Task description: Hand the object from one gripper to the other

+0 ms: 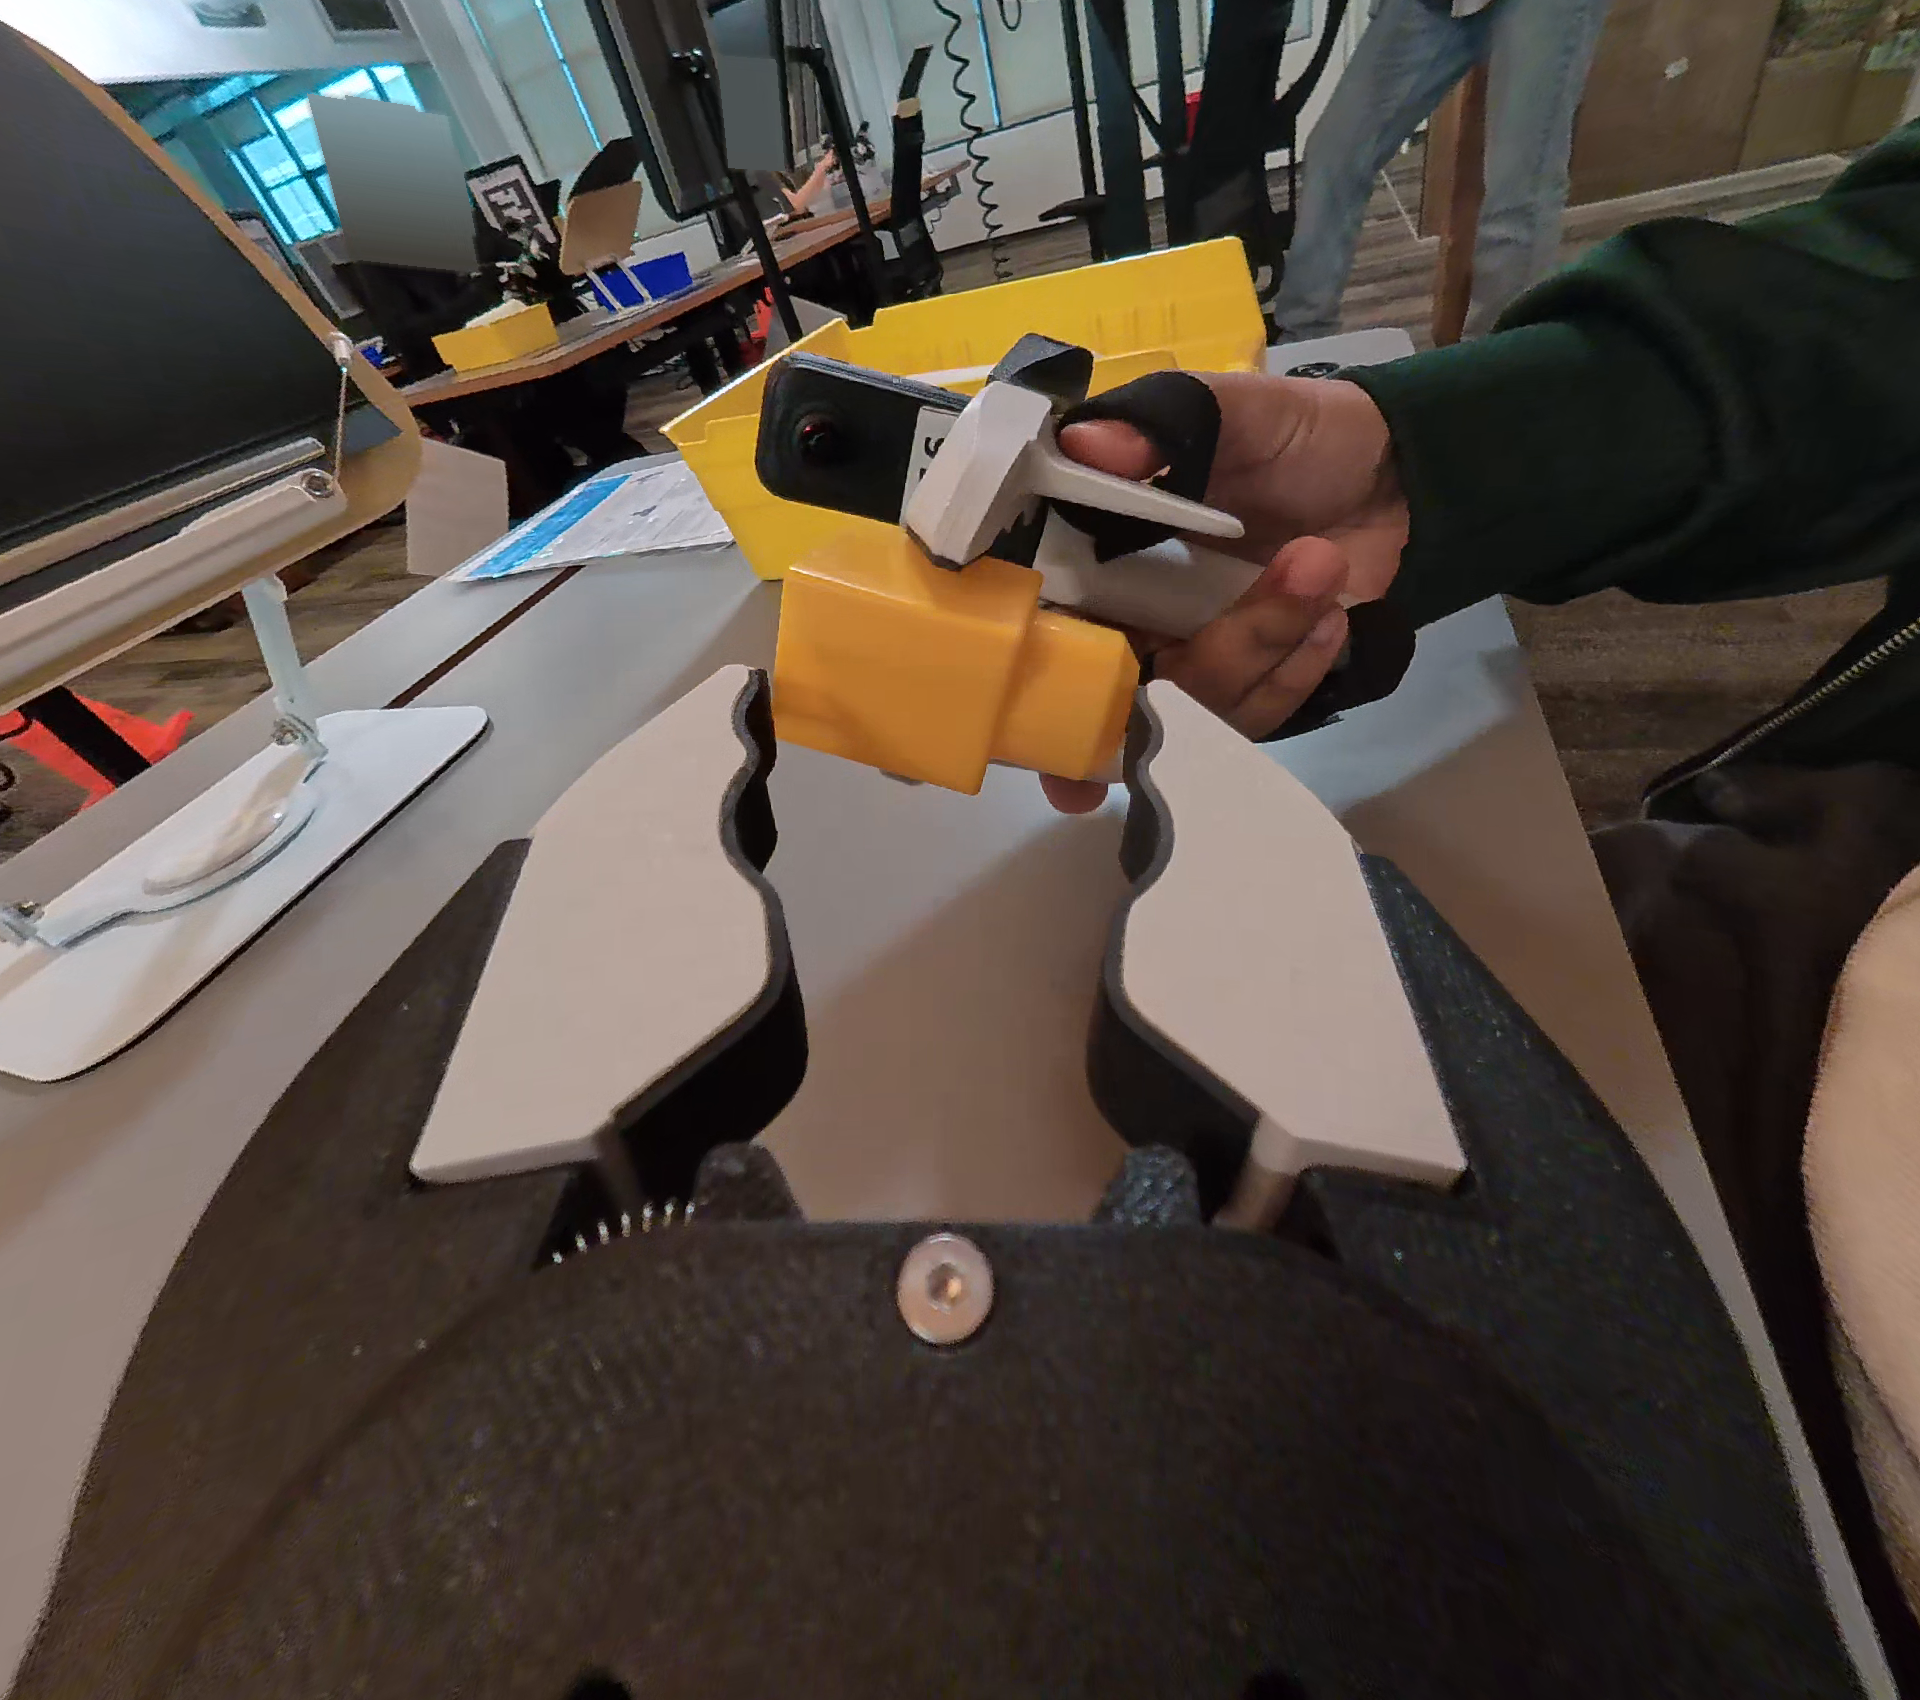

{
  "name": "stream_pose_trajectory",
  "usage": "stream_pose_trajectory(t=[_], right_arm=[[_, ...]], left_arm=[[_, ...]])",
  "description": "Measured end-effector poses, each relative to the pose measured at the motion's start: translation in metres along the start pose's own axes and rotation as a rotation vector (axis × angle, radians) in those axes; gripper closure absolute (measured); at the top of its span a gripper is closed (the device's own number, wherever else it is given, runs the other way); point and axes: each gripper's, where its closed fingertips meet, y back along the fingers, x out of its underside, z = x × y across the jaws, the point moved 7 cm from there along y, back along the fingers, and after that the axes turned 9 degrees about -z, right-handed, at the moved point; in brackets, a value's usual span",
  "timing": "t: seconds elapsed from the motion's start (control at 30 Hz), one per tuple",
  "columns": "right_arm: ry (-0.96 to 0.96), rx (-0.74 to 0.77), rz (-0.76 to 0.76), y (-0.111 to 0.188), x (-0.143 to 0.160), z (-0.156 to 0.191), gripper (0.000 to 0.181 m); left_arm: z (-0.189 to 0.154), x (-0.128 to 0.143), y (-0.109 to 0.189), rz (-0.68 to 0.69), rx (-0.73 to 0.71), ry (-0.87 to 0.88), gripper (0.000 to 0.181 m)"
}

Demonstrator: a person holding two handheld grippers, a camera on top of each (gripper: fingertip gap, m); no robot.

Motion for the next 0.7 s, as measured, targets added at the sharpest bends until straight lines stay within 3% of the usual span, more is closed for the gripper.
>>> stream_pose_trajectory(t=[0.17, 0.23, 0.3, 0.37, 0.43, 0.5, 0.57, 0.7], right_arm=[[0.067, 0.04, 0.004, 0.001, -0.002, 0.0, 0.145], [0.139, 0.046, -0.02, 0.002, -0.006, 0.003, 0.145], [0.3, 0.05, -0.063, 0.005, -0.011, 0.01, 0.145], [0.591, 0.074, -0.073, 0.008, -0.015, 0.021, 0.145], [0.922, 0.129, -0.023, 0.011, -0.015, 0.033, 0.145], [1.121, 0.163, 0.011, 0.012, -0.012, 0.04, 0.145], [1.117, 0.138, 0.0, 0.012, -0.011, 0.042, 0.145], [1.015, 0.06, -0.038, 0.008, -0.009, 0.043, 0.145]], left_arm=[[0.001, 0.002, -0.001, 0.008, -0.005, 0.037, 0.112], [0.004, 0.004, -0.002, 0.011, -0.016, 0.103, 0.096], [0.011, 0.011, -0.002, 0.036, -0.054, 0.195, 0.086], [0.016, 0.019, -0.003, 0.042, -0.032, 0.359, 0.08], [0.018, 0.023, -0.003, 0.015, 0.042, 0.541, 0.088], [0.019, 0.021, -0.002, -0.03, 0.087, 0.633, 0.099], [0.018, 0.018, 0.0, -0.055, 0.115, 0.632, 0.114], [0.012, 0.016, -0.002, -0.057, 0.154, 0.596, 0.125]])
